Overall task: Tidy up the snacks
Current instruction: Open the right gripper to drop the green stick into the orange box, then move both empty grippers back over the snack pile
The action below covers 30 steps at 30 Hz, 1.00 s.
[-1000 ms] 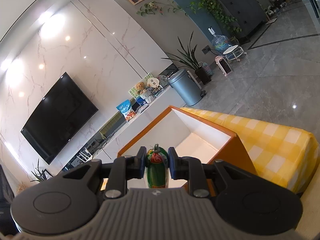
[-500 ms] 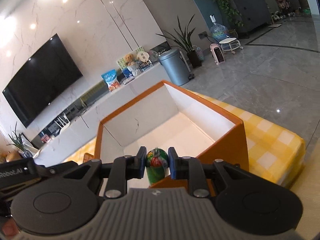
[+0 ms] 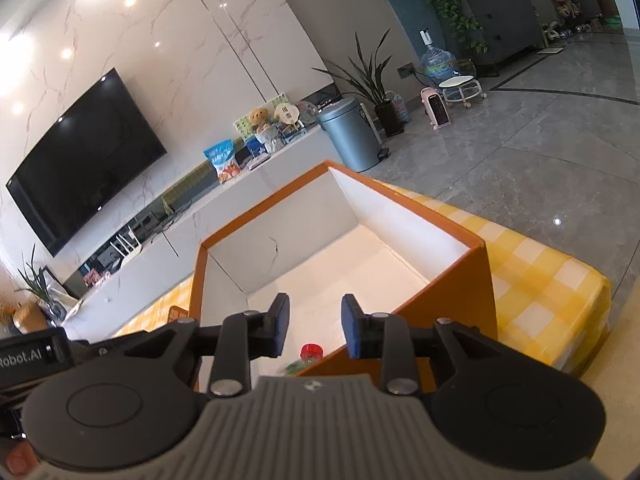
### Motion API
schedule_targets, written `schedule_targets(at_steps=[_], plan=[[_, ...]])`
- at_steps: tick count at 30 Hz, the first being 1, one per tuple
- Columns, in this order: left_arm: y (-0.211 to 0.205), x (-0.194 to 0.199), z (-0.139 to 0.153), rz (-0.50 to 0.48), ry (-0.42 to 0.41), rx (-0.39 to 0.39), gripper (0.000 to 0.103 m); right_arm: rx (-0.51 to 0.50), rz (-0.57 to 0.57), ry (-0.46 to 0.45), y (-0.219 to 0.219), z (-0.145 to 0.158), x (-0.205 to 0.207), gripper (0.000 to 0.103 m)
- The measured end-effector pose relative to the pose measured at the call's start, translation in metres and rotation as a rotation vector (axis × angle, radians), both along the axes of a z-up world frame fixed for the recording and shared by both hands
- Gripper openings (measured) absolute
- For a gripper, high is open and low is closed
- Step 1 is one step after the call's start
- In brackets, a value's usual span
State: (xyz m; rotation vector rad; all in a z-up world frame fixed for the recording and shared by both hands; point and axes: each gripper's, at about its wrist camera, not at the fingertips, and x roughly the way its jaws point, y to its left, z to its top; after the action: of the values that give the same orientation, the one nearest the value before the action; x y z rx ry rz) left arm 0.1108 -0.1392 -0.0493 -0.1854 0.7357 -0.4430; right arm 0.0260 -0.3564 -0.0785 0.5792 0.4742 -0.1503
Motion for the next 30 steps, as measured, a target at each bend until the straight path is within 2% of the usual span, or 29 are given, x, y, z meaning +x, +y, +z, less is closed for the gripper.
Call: schedule_targets(at_steps=[5,10,15,20,23,25,30], plan=[[0.001,-0.008,0.009,-0.002,-0.031,0.007,0.066,-0.011,-0.001,-0.025,0.002,0.001,-0.006,0.051],[0.008,-0.017,0.023,0.012,-0.070,0.020,0.068,-0.041,0.001,-0.051,0.006,0.007,-0.010,0.082],[0.026,-0.027,0.033,0.041,-0.109,0.051,0.071,-0.124,-0.007,-0.078,0.018,0.021,-0.017,0.094],[0.056,-0.034,0.042,0.125,-0.154,0.105,0.071,-0.142,0.060,-0.134,0.051,0.036,-0.021,0.095],[0.075,-0.043,0.046,0.194,-0.205,0.182,0.076,-0.156,0.134,-0.171,0.083,0.049,-0.022,0.096],[0.088,-0.042,0.046,0.260,-0.183,0.225,0.076,-0.175,0.173,-0.162,0.105,0.058,-0.019,0.096],[0.137,-0.042,0.040,0.371,-0.137,0.213,0.076,-0.238,0.268,-0.097,0.161,0.076,0.003,0.097]])
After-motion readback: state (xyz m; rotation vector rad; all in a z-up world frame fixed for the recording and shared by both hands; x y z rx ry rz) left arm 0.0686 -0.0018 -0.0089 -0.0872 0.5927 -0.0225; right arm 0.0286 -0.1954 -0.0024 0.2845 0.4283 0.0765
